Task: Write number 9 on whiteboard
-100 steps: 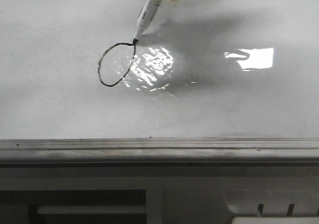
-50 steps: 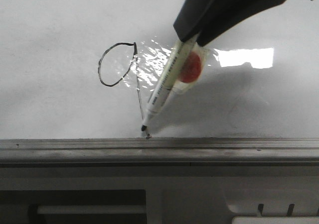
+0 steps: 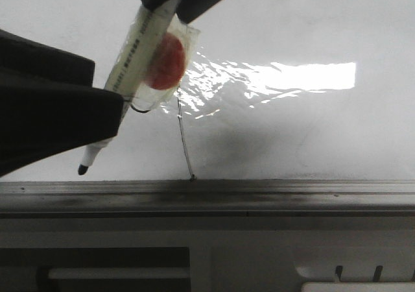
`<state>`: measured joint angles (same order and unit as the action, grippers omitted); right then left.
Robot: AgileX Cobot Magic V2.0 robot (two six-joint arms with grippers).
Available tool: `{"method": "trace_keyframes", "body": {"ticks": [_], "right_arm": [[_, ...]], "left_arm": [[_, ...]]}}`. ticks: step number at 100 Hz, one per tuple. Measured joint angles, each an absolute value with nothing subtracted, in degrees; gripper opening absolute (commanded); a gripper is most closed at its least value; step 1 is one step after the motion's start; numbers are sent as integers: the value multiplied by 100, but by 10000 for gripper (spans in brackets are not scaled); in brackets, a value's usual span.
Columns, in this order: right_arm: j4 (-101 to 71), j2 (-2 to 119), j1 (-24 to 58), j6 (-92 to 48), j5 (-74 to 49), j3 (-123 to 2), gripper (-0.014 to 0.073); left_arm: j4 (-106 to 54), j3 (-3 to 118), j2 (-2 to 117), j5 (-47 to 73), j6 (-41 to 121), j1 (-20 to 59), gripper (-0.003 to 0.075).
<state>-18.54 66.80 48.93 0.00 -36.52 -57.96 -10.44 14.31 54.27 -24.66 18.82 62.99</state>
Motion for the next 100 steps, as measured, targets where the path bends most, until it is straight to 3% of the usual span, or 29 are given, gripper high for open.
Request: {"method": "trace_keyframes", "body": {"ticks": [21,42,72,79,94,100], "right_arm": [[-1854,6680,4896,0,-3652,-5796,-76],[-1863,6680,4896,0,-3640,-5796,-76],[-1863,6680,4896,0,-3632,-5808,-64],[-1863,6680,4896,0,-3632,-5808,11],[-1863,6680,4896,0,-3632,-5808,341],[-1877,6680,4896,0,-3572,-5808,410]], "left_arm": [[-1090,1431,5722,-2805,1882,6319,279],[-1090,1431,5744,-2832,1882,6330,-15],[-1090,1431,5744,-2832,1882,6352,-20],[-1090,1431,5744,-2832,1882,6352,-20],[-1140,1431,5744,-2842,1882,6352,-20],[-1354,1431,5744,-2842,1882,6352,-20]]}}
